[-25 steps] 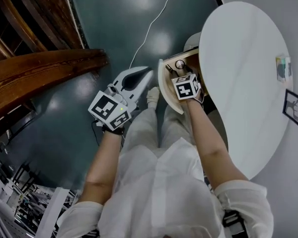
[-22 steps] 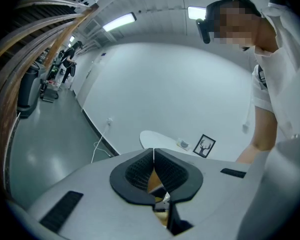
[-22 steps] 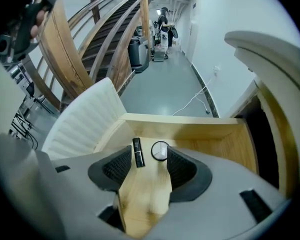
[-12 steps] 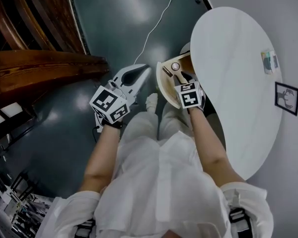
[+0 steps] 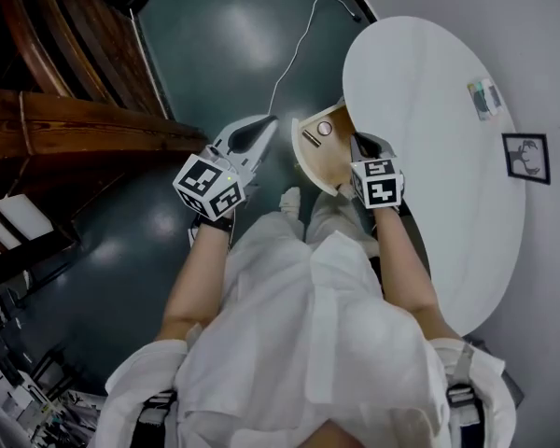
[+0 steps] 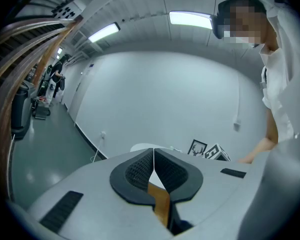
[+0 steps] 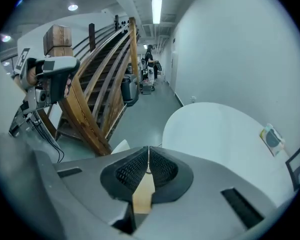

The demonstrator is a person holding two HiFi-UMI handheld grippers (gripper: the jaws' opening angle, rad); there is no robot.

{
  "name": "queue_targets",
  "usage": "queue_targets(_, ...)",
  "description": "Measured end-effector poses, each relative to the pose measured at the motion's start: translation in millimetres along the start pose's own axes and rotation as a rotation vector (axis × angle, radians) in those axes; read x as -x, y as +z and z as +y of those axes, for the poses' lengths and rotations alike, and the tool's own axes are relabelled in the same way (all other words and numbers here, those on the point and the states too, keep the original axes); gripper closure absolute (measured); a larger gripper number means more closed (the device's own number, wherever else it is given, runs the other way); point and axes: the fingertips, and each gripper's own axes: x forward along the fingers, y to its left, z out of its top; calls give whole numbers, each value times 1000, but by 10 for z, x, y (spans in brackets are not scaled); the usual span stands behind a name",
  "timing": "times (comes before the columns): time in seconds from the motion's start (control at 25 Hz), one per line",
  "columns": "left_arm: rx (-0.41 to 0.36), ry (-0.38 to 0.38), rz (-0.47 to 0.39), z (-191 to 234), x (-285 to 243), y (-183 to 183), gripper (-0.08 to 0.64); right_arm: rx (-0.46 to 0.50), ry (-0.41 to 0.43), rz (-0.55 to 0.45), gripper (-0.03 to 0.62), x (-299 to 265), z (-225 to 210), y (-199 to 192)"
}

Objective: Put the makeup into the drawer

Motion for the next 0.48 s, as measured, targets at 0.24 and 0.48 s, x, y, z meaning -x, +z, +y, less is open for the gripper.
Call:
queue_targets(0.24,-55,-22,-46,-120,31,336,541,-15,-63,-160,581,592,-152,349)
queue_targets(0.48,-101,-38,-100,-273,84,620,541,-68,-108,-413,581,1282,-382,772)
